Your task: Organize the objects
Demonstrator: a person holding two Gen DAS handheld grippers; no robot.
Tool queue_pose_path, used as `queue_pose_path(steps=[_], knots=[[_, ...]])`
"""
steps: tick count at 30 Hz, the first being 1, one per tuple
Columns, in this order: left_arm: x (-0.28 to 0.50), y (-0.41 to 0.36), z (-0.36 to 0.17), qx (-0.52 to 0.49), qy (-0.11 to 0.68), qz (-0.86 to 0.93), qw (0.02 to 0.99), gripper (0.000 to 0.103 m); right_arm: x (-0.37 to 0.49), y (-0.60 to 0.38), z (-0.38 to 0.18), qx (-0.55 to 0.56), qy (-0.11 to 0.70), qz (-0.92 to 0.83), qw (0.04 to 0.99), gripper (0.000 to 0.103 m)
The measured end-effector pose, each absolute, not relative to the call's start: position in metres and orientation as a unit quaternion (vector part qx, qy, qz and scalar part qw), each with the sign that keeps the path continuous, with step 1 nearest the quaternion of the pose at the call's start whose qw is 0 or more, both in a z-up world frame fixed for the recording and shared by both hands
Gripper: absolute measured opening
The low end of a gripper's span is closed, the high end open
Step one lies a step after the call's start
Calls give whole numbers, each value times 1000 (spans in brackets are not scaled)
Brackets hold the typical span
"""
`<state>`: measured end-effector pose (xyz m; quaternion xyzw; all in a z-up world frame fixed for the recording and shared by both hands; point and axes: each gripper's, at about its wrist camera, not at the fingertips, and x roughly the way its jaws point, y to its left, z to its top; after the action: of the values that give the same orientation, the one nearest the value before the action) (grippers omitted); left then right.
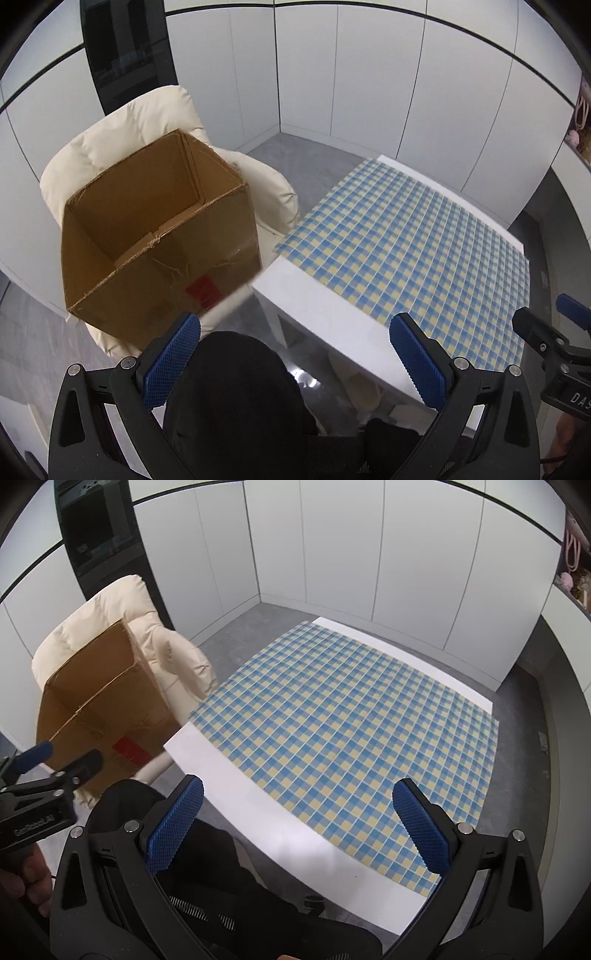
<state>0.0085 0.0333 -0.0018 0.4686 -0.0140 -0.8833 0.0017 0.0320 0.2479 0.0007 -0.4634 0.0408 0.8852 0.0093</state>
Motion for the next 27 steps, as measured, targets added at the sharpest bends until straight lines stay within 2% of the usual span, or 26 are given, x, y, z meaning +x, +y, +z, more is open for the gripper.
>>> queue_pose_path(steps=[27], knots=[[15,44,0,455,-30,-890,-16,102,28,244,-5,-473,27,881,8,103]])
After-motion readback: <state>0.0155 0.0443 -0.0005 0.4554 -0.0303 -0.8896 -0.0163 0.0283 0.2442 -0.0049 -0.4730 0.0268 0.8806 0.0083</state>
